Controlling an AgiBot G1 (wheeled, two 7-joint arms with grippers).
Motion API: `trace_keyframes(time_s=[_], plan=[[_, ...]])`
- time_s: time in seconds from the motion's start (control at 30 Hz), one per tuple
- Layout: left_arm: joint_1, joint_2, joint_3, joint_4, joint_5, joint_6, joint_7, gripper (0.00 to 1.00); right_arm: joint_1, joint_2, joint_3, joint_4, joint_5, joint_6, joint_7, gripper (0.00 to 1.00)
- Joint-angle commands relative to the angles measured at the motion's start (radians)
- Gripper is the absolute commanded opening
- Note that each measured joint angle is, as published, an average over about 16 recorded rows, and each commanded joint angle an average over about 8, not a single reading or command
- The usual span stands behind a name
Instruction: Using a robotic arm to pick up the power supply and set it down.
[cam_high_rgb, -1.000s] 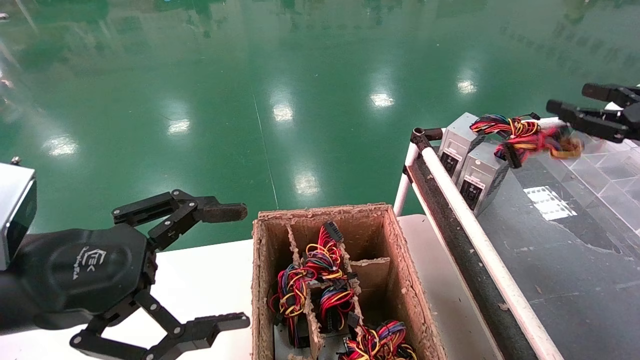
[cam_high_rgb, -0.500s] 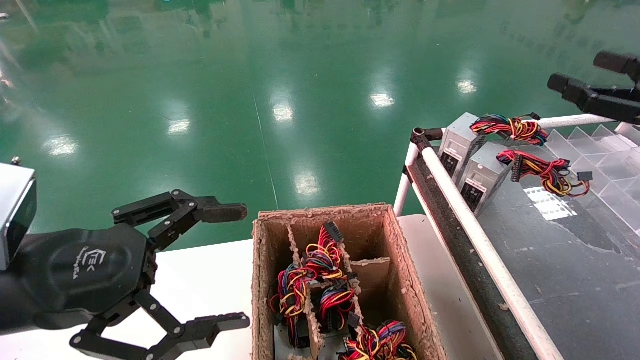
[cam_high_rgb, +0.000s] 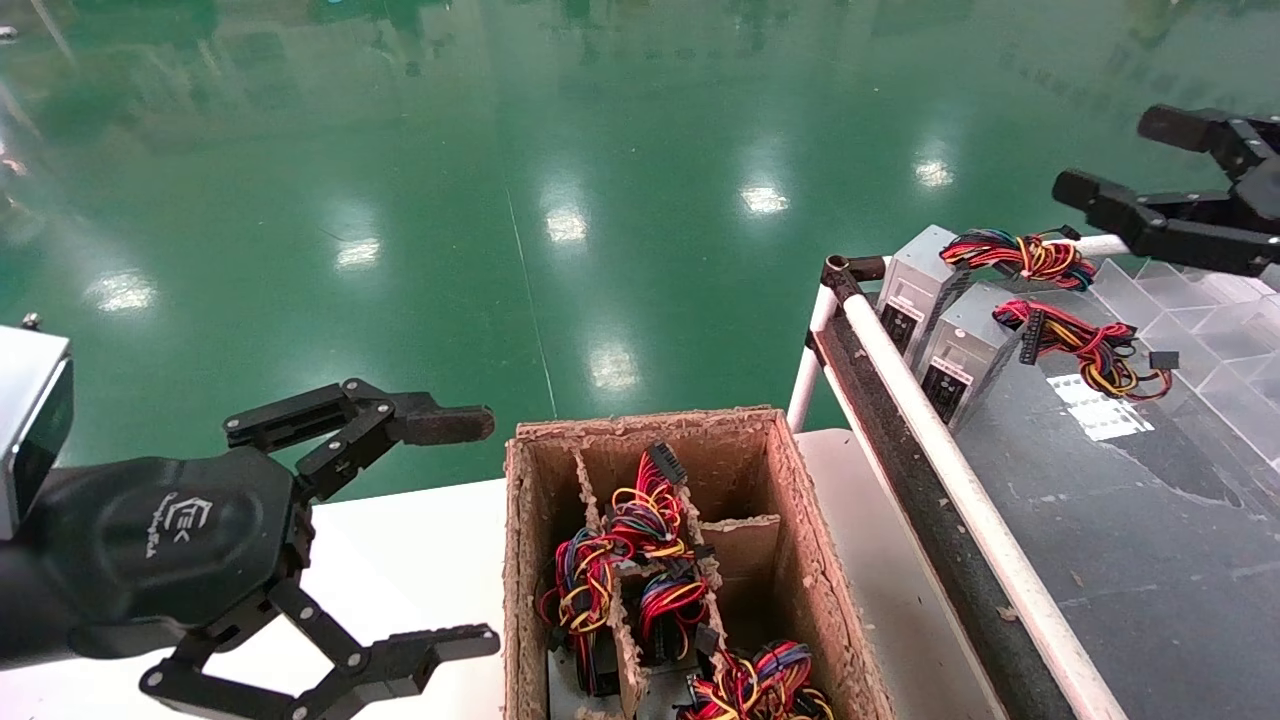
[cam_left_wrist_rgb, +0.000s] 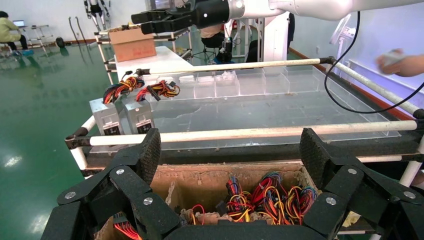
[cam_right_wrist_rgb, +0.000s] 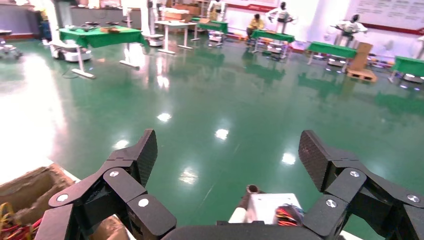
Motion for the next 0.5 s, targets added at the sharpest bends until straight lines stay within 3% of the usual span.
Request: trace_keyframes(time_s=[0.03,0.5], plan=[[0.0,0.0,0.0,0.0,0.0,0.0,0.0,1.0,-0.023,0.004,0.001,0.043,0.012,-0.003,0.014,1.0],[0.0,0.0,0.001,0.0,0.0,0.0,0.0,1.0,-0.165,0.026,0.007,0.31,0.087,-0.019,0.103,1.0]])
